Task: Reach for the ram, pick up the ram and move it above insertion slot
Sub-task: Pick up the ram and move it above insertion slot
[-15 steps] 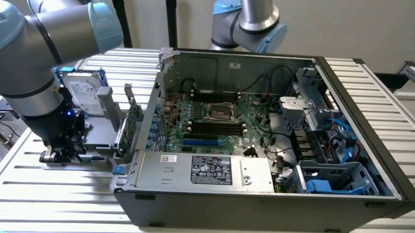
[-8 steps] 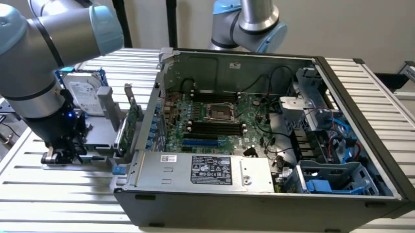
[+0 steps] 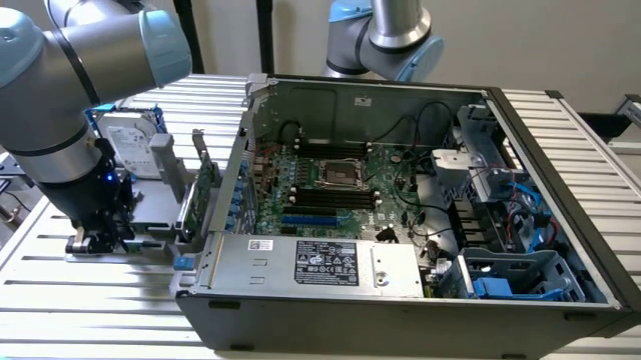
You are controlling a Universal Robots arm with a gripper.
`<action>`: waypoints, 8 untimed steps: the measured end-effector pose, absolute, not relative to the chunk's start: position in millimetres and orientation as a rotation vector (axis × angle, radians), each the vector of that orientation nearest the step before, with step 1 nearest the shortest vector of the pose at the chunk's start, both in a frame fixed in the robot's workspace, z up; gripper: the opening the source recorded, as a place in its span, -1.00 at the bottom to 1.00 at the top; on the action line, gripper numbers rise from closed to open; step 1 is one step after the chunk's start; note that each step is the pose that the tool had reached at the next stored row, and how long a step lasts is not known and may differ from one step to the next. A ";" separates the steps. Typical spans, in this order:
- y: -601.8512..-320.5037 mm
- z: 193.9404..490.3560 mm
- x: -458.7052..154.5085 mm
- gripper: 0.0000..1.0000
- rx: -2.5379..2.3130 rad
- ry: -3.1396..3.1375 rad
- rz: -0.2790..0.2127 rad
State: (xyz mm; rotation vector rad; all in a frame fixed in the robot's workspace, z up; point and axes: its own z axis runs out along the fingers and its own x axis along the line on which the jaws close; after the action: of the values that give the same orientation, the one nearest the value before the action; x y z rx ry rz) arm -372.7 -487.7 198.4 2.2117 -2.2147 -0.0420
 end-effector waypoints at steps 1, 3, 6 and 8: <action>-487.7 198.4 -372.7 -0.39 2.216 -2.210 -0.042; -487.7 198.3 -372.8 -0.39 2.221 -2.205 -0.042; -487.7 198.1 -372.7 -0.43 2.224 -2.202 -0.042; -487.7 198.0 -372.7 -0.69 2.226 -2.200 -0.042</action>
State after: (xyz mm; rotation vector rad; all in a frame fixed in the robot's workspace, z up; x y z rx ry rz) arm -372.7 -487.7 198.0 2.2255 -2.2005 -0.0418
